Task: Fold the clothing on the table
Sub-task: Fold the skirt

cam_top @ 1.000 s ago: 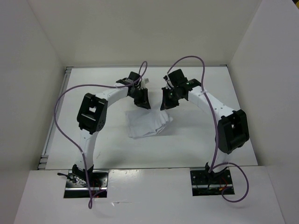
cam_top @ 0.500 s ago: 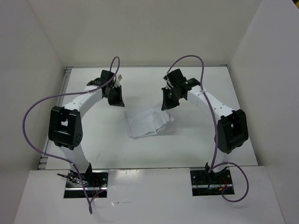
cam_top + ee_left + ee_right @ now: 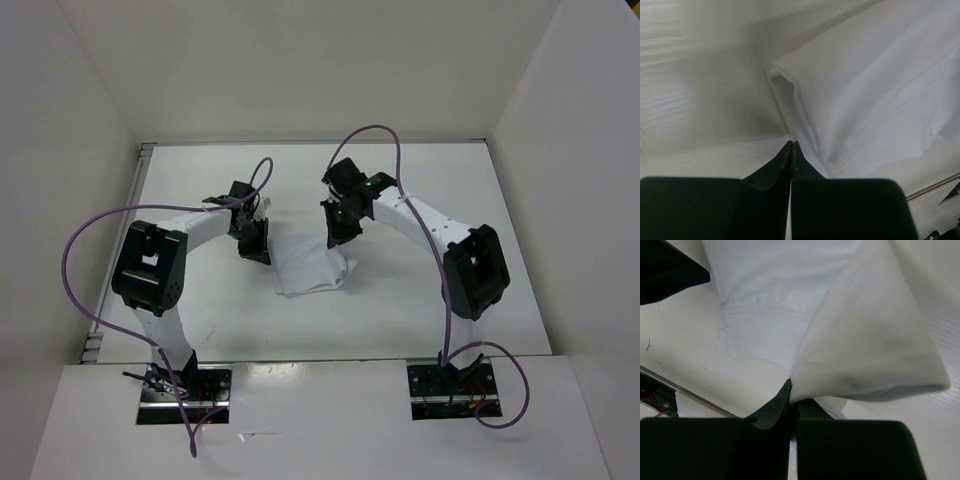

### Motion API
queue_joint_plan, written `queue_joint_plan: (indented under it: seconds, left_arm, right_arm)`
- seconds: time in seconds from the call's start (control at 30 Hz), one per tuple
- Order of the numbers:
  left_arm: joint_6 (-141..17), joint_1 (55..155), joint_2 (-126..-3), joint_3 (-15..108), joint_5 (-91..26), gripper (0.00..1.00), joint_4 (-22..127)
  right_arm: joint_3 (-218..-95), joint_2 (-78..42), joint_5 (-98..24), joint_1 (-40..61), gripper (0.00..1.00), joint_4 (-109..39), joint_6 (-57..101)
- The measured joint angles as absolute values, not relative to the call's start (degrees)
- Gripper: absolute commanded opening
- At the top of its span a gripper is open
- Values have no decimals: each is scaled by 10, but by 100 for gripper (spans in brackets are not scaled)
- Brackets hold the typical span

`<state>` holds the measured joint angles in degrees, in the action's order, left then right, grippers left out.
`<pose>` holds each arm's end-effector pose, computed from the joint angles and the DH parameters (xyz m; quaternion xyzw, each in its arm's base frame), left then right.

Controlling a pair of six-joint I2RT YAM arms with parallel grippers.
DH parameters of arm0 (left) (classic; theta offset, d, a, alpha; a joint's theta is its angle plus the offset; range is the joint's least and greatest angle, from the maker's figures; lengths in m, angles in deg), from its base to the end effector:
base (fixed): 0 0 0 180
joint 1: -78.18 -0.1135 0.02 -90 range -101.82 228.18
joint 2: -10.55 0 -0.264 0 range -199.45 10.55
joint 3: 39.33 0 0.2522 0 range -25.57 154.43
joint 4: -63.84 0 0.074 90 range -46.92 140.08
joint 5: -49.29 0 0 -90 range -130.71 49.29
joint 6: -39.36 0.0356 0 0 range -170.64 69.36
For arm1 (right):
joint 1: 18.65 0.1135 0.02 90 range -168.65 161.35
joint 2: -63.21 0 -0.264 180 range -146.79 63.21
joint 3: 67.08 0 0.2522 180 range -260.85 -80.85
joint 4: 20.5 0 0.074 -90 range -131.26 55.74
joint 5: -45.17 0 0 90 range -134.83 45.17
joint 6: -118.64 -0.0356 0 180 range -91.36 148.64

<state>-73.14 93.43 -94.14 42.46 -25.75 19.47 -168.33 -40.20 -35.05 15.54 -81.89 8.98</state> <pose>0.3460 -0.1039 0.1708 -0.0359 0.9717 -0.1840 0.1436 0.3124 0.2196 0.2631 -0.1420 0.9597 0.1772 0.1657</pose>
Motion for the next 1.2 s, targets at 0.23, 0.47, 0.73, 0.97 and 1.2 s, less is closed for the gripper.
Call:
queue_joint_plan:
  seconds: [0.23,0.47,0.73,0.97,1.2]
  left_arm:
    - [-733,941,-959,403,-223,2,217]
    - [-733,945,-960,400,-214,2,232]
    - [-733,946,-962,399,-207,2,236]
    - [-733,946,-962,399,-204,2,236]
    - [-732,946,-962,399,-204,2,236]
  right_arm:
    - [-1723,-453,-354,198,0,-820,82]
    - [-1785,-499,-356,235,1,-825,79]
    - [-1838,-560,-356,257,4,-831,77]
    - [-1855,-605,-343,261,24,-830,73]
    - [-1859,-611,-254,261,45,-813,85]
